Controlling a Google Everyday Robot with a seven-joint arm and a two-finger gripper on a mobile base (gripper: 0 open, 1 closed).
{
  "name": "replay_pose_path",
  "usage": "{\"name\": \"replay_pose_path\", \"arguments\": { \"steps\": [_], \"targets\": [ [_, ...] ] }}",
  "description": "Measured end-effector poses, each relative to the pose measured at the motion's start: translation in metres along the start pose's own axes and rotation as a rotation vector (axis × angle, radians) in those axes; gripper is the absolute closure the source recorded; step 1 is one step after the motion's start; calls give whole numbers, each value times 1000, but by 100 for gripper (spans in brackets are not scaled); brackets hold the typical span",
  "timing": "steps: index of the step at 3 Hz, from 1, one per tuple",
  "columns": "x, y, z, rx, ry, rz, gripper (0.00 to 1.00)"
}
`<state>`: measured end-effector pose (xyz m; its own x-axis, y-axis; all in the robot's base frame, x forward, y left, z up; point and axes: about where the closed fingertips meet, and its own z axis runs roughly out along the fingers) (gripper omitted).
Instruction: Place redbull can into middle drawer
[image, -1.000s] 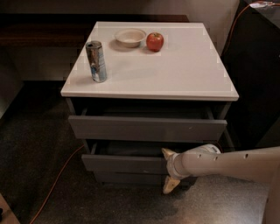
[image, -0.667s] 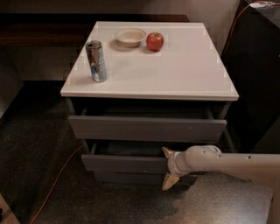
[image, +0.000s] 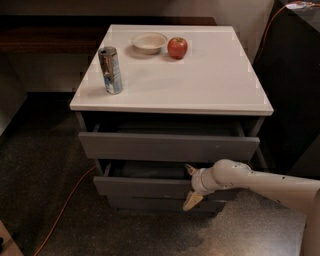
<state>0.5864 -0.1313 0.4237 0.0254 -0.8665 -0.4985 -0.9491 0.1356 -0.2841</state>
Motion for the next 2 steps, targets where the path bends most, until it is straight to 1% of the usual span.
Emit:
{"name": "replay_pose_path", "arguments": {
  "steps": [1, 2],
  "targets": [
    [-1, 5, 8, -35, 13, 17, 18],
    [-3, 15, 10, -67, 25, 39, 41]
  ]
}}
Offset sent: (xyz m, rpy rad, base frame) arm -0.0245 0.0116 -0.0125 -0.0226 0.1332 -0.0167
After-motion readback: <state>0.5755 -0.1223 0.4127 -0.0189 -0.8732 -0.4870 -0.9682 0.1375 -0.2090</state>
